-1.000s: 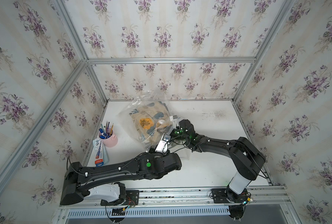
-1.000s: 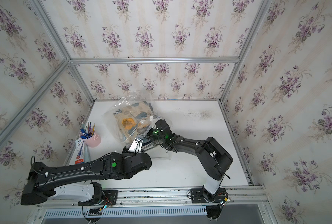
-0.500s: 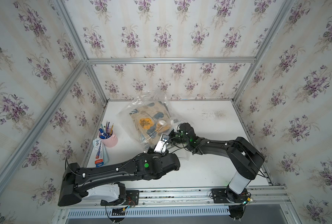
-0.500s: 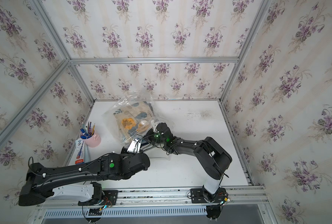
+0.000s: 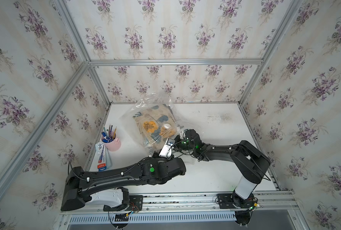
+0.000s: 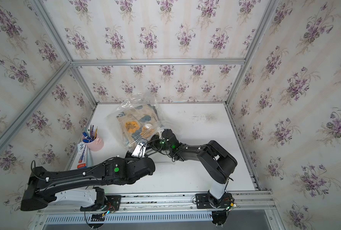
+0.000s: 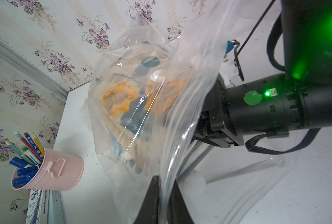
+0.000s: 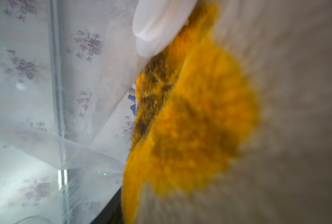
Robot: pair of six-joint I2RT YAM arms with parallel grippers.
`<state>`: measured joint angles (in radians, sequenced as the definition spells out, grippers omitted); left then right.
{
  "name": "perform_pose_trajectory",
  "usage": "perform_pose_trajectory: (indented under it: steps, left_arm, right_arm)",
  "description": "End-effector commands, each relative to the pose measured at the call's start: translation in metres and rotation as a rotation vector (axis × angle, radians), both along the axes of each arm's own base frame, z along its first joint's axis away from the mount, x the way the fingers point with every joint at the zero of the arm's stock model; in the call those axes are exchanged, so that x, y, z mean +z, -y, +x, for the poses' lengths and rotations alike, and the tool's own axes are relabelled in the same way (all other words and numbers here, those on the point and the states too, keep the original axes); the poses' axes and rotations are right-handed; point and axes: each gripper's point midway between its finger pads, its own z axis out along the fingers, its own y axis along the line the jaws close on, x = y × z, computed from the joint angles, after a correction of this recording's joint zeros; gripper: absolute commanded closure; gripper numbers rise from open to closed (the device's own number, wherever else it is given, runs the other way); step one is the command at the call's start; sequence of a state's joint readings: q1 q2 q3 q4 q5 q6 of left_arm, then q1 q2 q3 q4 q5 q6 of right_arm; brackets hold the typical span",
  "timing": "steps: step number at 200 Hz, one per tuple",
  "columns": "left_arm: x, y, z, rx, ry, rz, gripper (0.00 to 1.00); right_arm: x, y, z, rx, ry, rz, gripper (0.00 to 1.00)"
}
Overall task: Take the blanket out of the vacuum bag
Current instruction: Take out the blanket from the vacuum bag.
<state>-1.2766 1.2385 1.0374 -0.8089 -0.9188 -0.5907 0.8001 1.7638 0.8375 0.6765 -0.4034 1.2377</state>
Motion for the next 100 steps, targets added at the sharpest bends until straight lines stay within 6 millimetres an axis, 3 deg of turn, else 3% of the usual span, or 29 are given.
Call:
perform_pose_trajectory:
  steps: [1, 100]
  left_arm:
    - [0.0042, 0.0005, 0.0007, 0.004, 0.006, -0.007, 0.88]
    - [0.0011, 0.0029, 0.0011, -0.007, 0.007, -0.004, 0.87]
  right_arm:
    - [-0.0014, -0.0024, 0.0051, -0.008, 0.006, -0.016, 0.41]
    - [-0.0082, 0.0072, -0.0026, -0.01, -0.005, -0.04, 0.38]
